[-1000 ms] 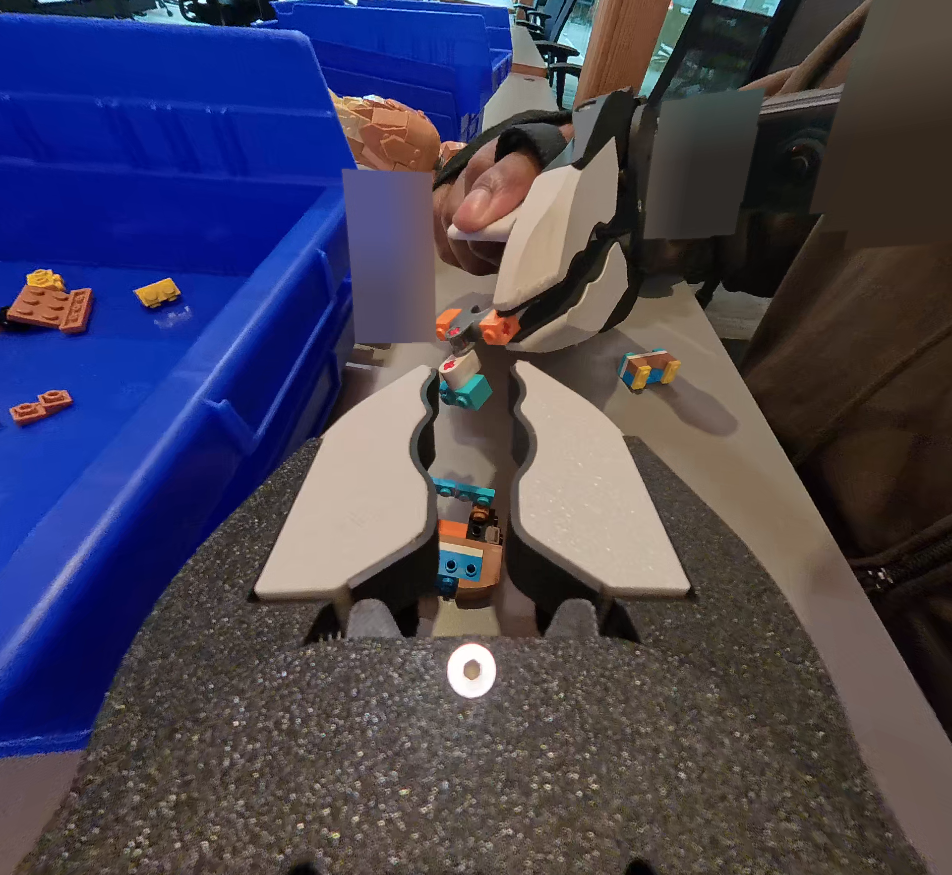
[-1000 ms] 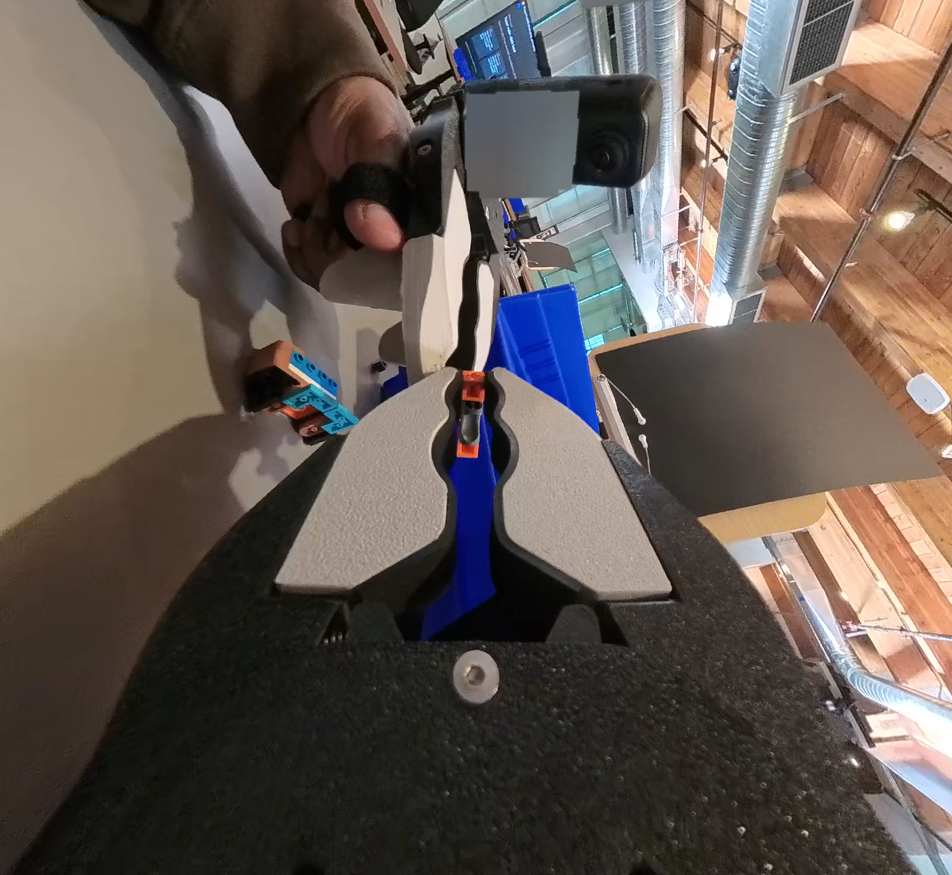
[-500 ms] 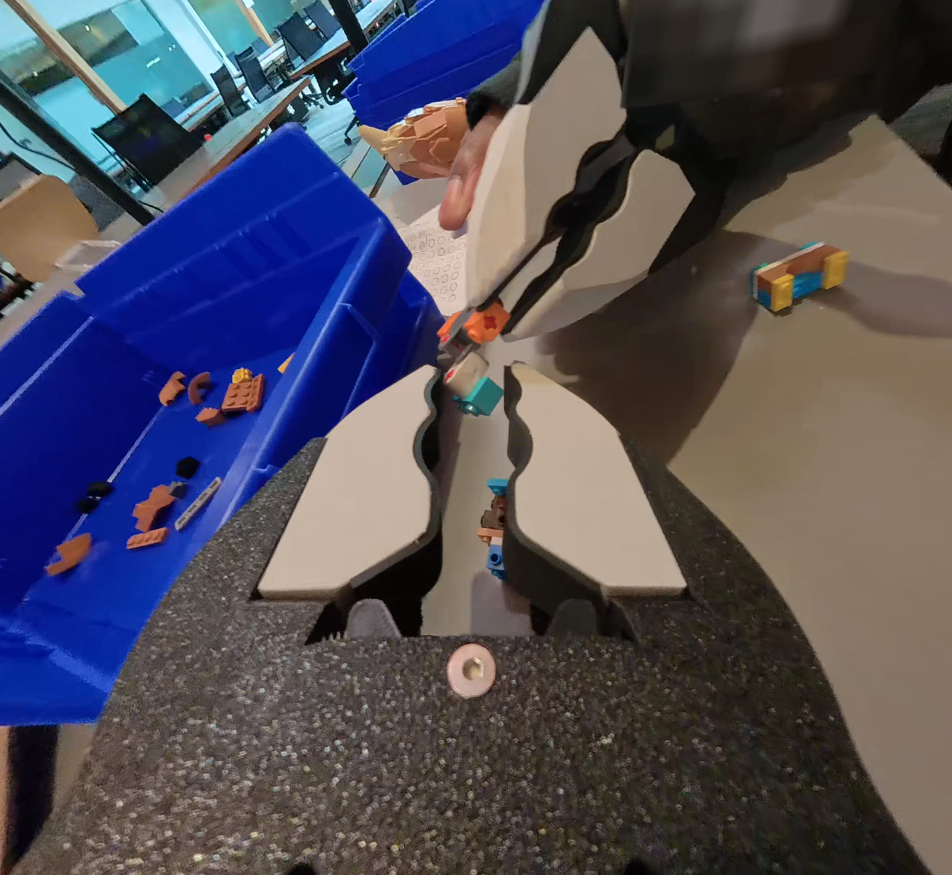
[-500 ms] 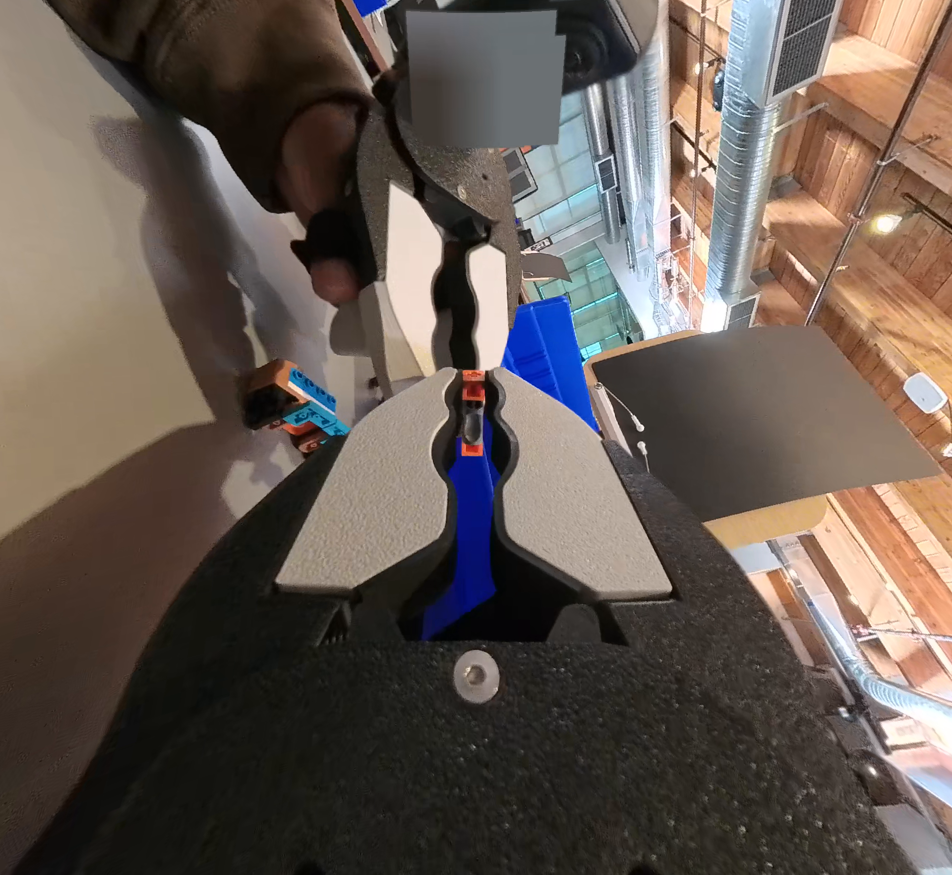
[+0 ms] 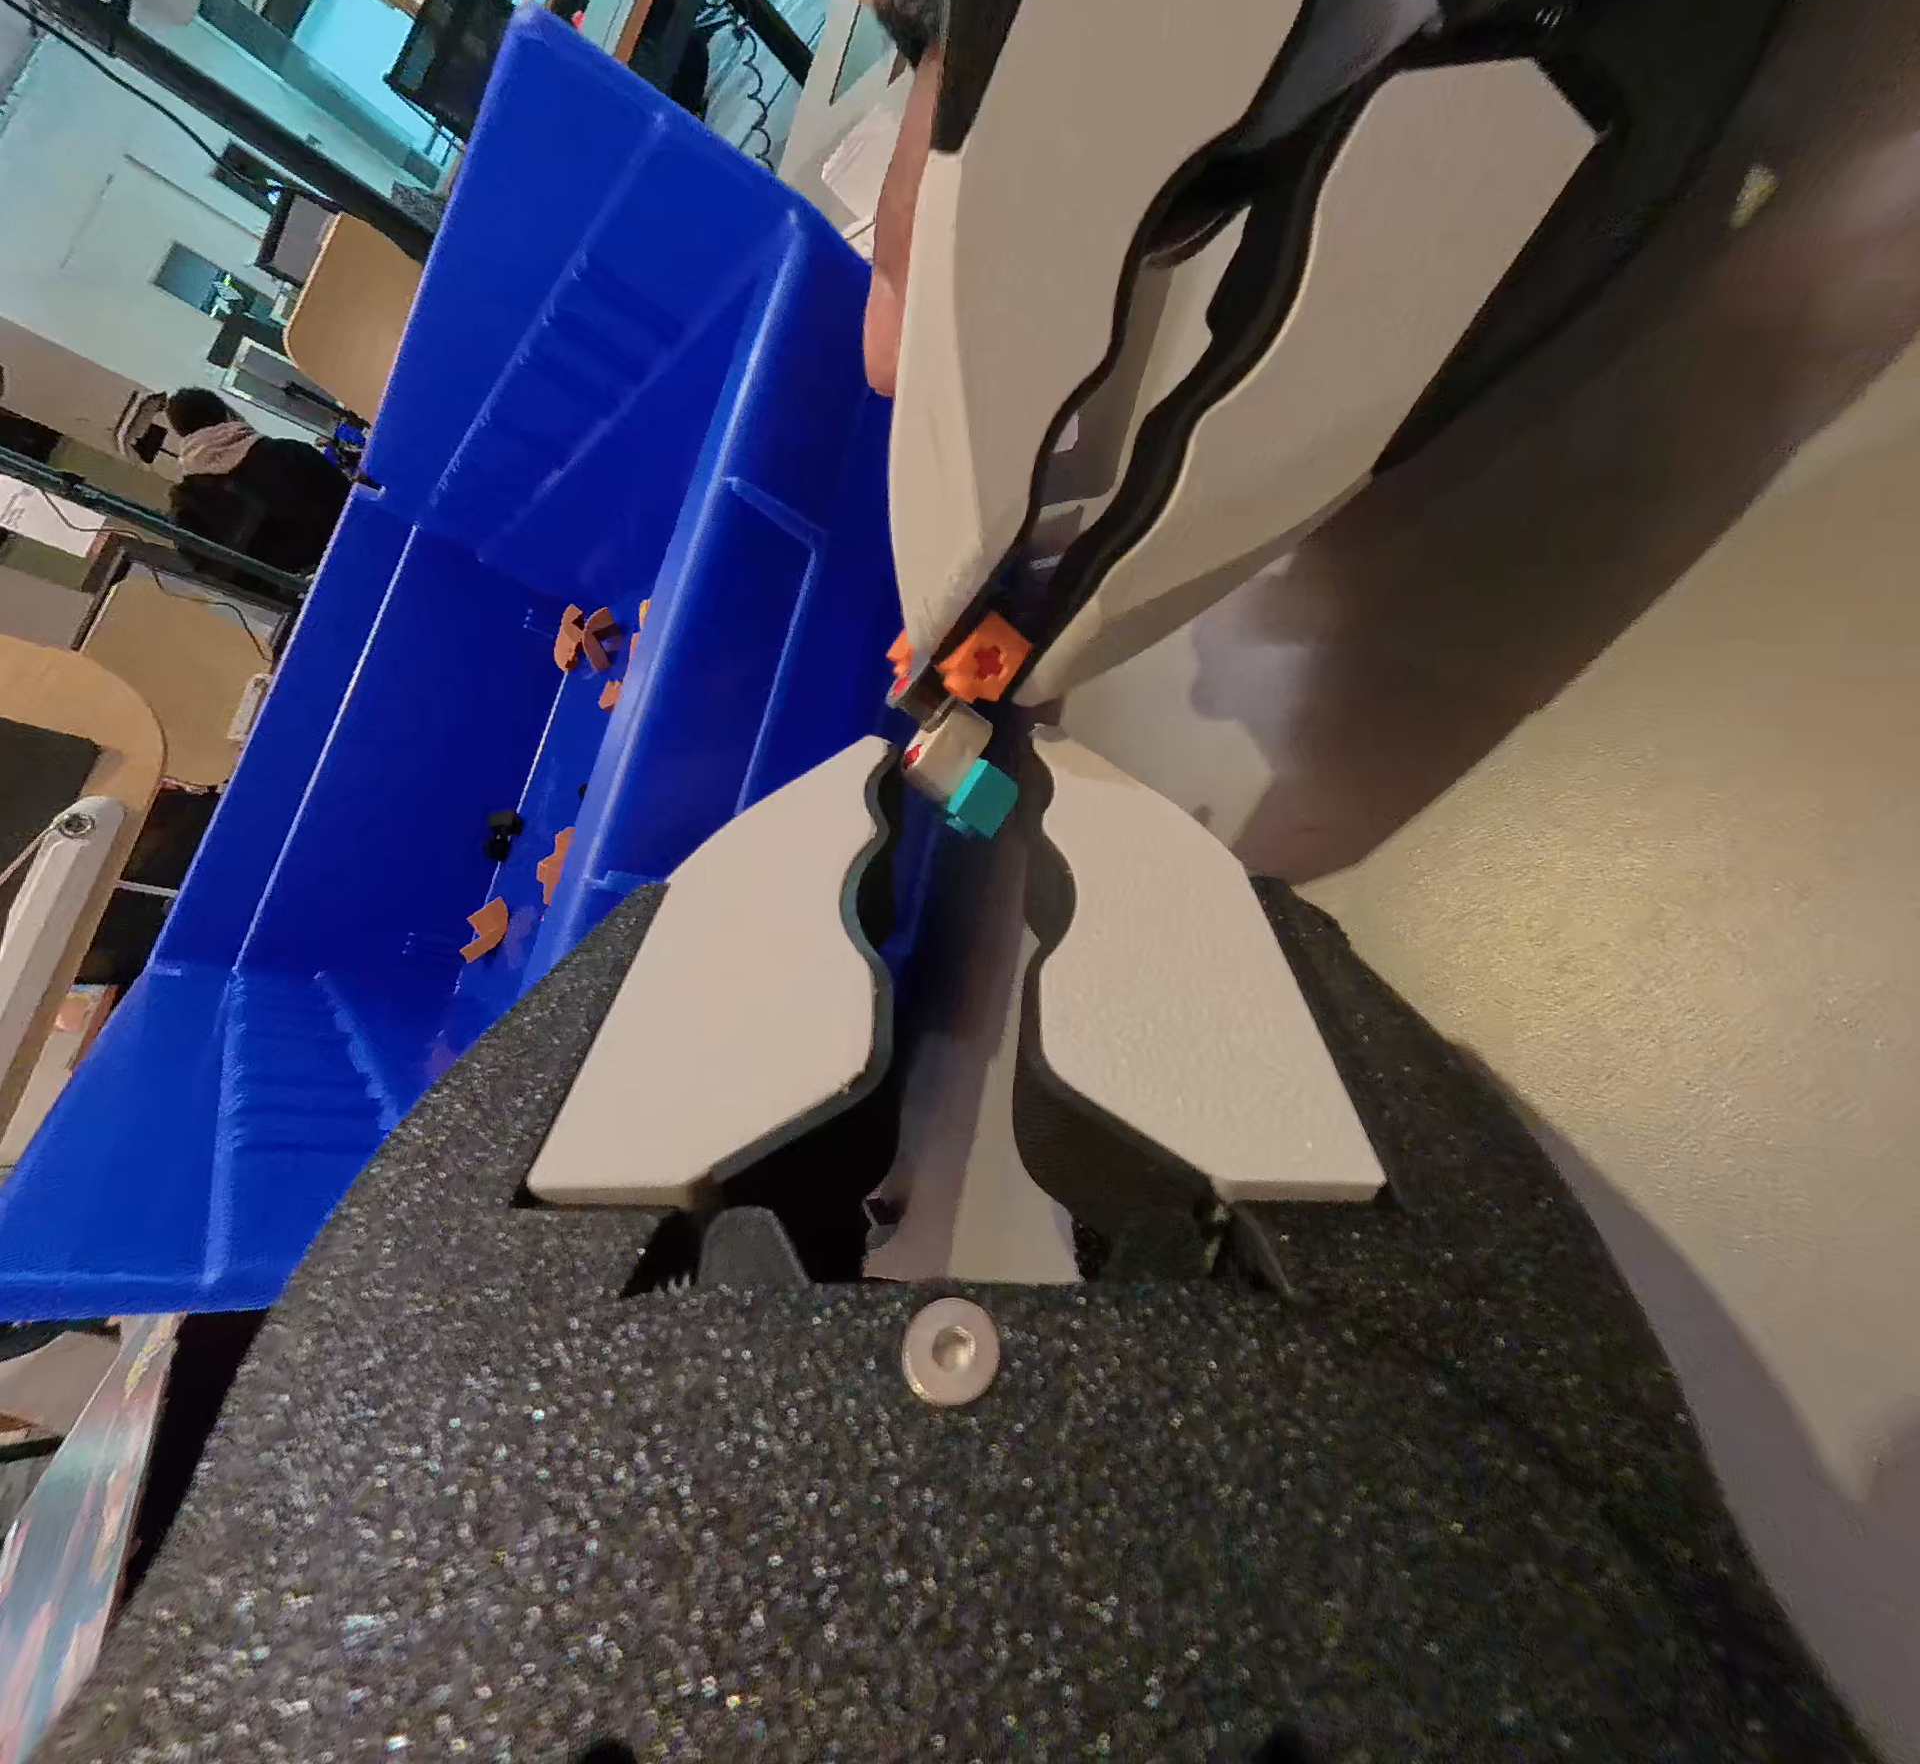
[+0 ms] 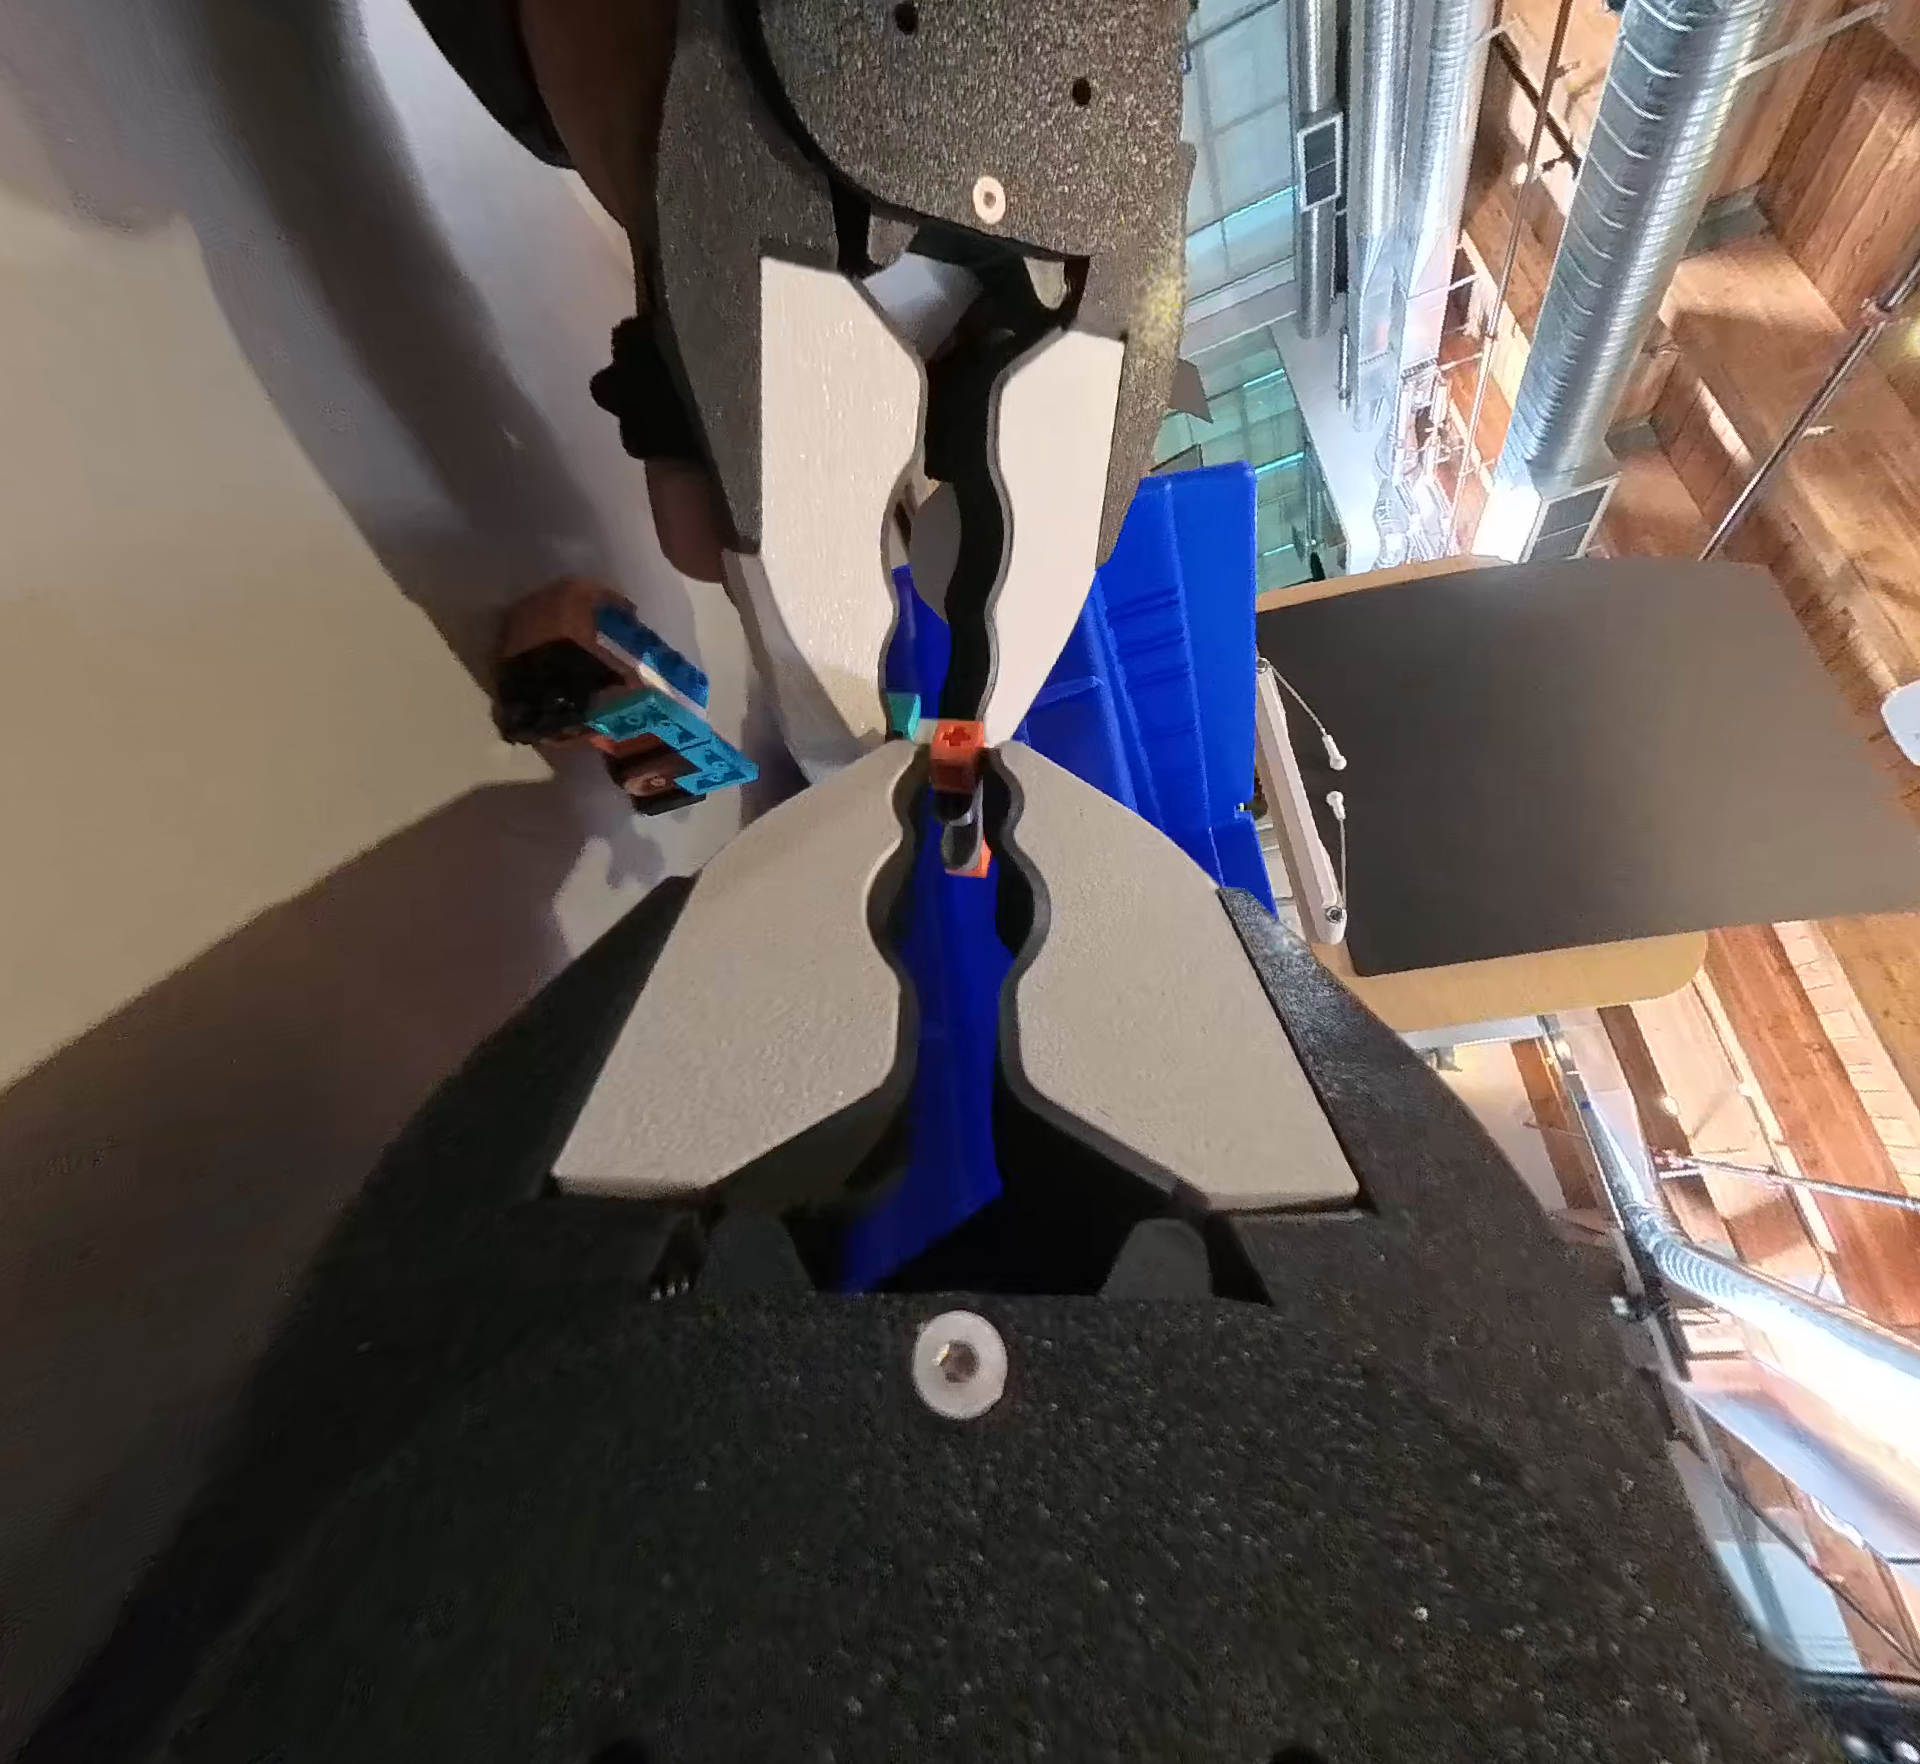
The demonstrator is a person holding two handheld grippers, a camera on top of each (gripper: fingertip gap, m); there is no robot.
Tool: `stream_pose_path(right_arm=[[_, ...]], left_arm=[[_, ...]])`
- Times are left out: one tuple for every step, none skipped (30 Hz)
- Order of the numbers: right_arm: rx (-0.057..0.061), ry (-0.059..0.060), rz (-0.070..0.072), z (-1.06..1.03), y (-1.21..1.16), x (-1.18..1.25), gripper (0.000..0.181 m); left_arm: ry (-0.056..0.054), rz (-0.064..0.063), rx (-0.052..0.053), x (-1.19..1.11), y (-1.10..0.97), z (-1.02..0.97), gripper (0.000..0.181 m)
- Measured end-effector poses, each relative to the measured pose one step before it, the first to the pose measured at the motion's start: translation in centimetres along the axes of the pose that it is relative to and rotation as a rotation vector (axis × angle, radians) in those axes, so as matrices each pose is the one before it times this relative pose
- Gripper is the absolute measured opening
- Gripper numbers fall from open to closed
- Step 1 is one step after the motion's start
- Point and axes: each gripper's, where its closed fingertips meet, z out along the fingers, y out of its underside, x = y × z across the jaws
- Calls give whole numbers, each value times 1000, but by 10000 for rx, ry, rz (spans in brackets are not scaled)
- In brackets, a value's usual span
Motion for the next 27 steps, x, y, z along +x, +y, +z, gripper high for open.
stream_pose_path(right_arm=[[-32, -6, -52, -9, -29, -21, 9], [-62, -15, -59, 1, -10, -42, 9], [-11, 6, -84, -24, -88, -9, 9], [65, 13, -79, -71, -184, -6, 9], [95, 16, -44, -103, -205, 28, 8], [100, -8, 5, -91, -167, 24, 8], [88, -21, 59, -77, -119, 29, 9], [99, -24, 100, -64, -102, 31, 8], [112, -45, 118, -52, -118, 4, 9], [90, -58, 118, -24, -81, -23, 9], [65, -48, 93, -18, -58, -37, 9], [65, -44, 48, -9, -80, -75, 9], [43, -42, -8, -4, -82, -78, 9], [19, -21, -83, 2, -70, -90, 9], [24, -3, -159, -12, -107, -84, 8], [-9, -13, -204, -7, -89, -113, 8], [-33, -20, -230, 6, -83, -127, 8], [-34, -22, -239, 6, -69, -134, 8], [-36, -28, -233, 6, -70, -152, 8], [-19, -38, -198, 5, -66, -148, 8], [12, -71, -162, -15, -90, -161, 8], [30, -90, -126, -16, -86, -163, 8], [46, -78, -99, -46, -103, -140, 8], [25, -41, -95, -34, -75, -80, 8], [6, -23, -136, -27, -59, -77, 8], [22, -34, -146, -32, -70, -84, 8], [24, -38, -152, -32, -59, -92, 8]], left_arm=[[-21, 1, -43, 30, 23, 24, 21], [19, -27, -21, 47, 23, 34, 21], [67, -71, 39, 95, -61, 13, 20], [87, -55, 79, 131, -129, -16, 21], [44, 16, 102, 89, -164, -40, 21], [24, 47, 86, 54, -135, -59, 21], [25, 7, 89, 22, -116, -51, 21], [50, -34, 90, 56, -117, -33, 20], [49, -18, 74, 71, -77, -20, 20], [28, 16, 40, 58, -40, 7, 20], [26, 26, 25, 56, -21, 9, 20], [59, 17, 13, 107, -11, 8, 20], [42, 25, -5, 88, 7, 16, 20], [27, 40, -12, 76, -15, 9, 20], [33, 53, 6, 103, -40, 5, 20], [42, 48, -26, 118, 5, 24, 20], [39, 53, -16, 121, 11, 32, 20], [46, 27, -12, 128, 7, 40, 20], [45, 27, -28, 127, 21, 61, 20], [58, 23, -24, 139, 10, 59, 20], [60, 44, -26, 172, -12, 50, 20], [37, 86, -13, 152, -13, 45, 20], [47, 53, 21, 147, -56, 36, 20], [22, 2, 14, 79, -54, 30, 20], [43, 11, 2, 92, -28, 18, 20], [40, 38, 13, 105, -44, 22, 20], [23, 43, -14, 100, -14, 25, 21]])
